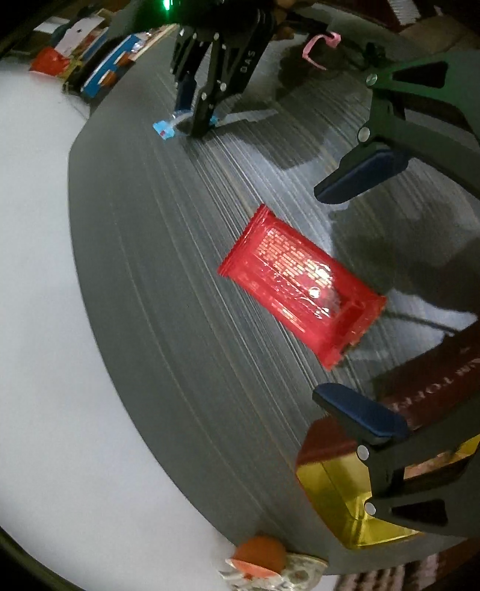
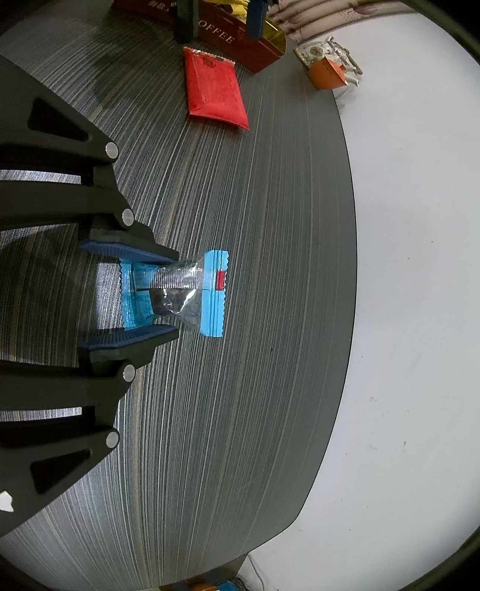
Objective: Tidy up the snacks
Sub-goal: 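Grasp the red packet with the left gripper while the right holds the blue candy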
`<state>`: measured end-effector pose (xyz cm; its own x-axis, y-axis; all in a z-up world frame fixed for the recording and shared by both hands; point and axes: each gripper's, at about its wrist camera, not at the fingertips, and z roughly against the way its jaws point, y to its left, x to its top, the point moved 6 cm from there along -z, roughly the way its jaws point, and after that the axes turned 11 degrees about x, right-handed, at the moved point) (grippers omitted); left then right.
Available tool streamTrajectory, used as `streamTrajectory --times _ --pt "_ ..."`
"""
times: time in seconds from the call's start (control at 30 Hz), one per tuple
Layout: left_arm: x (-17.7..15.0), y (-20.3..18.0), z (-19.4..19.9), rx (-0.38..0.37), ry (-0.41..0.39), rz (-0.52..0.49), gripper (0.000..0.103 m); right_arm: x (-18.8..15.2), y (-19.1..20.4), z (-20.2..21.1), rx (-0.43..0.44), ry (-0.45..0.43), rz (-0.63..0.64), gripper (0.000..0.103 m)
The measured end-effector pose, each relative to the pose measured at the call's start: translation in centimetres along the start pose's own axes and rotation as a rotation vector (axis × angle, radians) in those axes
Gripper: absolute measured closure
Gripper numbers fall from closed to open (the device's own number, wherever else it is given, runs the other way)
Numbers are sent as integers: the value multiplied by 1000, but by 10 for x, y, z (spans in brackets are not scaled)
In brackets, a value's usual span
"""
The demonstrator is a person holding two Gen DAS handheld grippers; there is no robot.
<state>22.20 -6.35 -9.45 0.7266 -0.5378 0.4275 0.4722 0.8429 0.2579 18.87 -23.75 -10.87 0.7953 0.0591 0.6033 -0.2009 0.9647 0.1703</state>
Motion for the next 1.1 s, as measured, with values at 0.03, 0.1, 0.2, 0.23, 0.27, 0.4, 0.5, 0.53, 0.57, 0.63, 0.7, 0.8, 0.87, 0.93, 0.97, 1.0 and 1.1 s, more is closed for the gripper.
streamTrajectory --times 0.03,0.1,0.2,0.23,0.27,0.4,0.5,0.53,0.57,0.63,0.7,0.8,0.87,0.93,0.97,1.0,1.1 --pt "2 -1 -6 5 14 -4 5 0 0 0 0 0 0 72" --pt "5 0 -13 18 33 -12 5 0 -1 1 0 0 0 72" --pt "11 2 -22 30 47 -7 5 -1 -1 1 0 0 0 72" --pt "13 3 -25 27 53 2 5 0 -1 1 1 0 0 72" --pt "14 1 -29 25 59 8 5 -1 -1 1 1 0 0 72" --pt "17 1 -41 22 86 15 5 -1 -2 1 1 -1 0 72" --pt "20 -2 -44 10 95 24 5 -1 -1 1 1 -1 0 72" --pt "21 -2 -46 9 98 25 5 -1 -2 1 1 -1 1 72" --pt "23 -3 -48 5 100 25 5 -1 -1 0 1 -1 0 72" --pt "27 -2 -51 -7 103 27 5 -1 -1 1 1 -1 0 72" --pt "32 -1 -55 -13 106 37 5 -1 -2 1 1 -1 0 72" --pt "34 -1 -59 -18 119 69 6 -1 -2 1 1 -2 1 71" --pt "35 3 -59 -24 123 82 7 -1 -1 1 1 -2 0 71" --pt "32 4 -57 -41 127 99 13 -1 -1 0 2 -2 0 71" --pt "30 5 -57 -41 131 103 15 0 0 0 2 -2 -1 71" --pt "27 4 -54 -39 134 103 18 -2 -2 2 2 -3 -1 71" --pt "27 1 -50 -46 131 91 31 -1 -2 1 1 -3 -1 71"
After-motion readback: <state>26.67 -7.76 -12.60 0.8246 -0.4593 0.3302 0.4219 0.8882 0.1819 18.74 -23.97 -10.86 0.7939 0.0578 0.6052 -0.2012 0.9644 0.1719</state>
